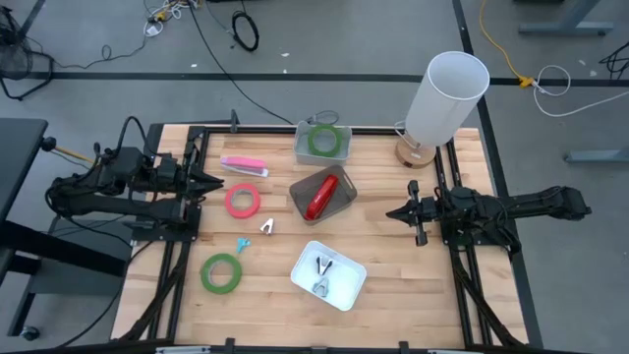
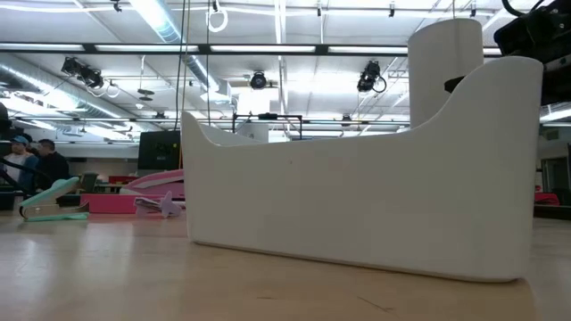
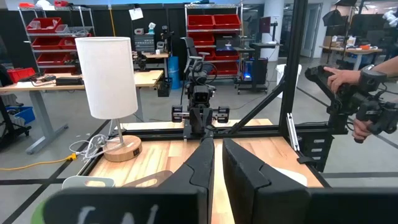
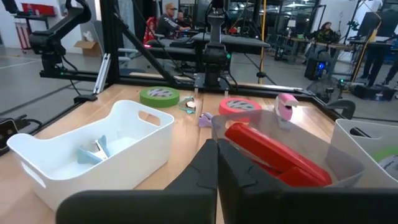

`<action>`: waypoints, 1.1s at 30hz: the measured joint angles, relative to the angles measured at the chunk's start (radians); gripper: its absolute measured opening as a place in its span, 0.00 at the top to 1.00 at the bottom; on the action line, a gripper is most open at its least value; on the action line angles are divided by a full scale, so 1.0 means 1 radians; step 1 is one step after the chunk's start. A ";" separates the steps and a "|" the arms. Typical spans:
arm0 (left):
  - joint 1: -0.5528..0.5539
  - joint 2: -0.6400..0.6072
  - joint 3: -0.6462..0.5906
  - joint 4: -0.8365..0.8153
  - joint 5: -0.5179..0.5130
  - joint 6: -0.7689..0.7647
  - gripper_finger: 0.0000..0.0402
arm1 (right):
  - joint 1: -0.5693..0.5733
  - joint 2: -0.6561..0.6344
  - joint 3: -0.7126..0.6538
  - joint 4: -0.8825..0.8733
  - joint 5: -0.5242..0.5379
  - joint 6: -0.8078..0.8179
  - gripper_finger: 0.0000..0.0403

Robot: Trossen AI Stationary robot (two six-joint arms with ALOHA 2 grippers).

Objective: Pick and place Stapler, Stapler remover, tape
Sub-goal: Put the pink stapler into the black bin

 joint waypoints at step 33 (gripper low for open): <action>0.000 0.000 0.000 0.000 0.000 0.000 0.91 | 0.001 -0.213 0.001 -0.237 0.033 0.052 1.00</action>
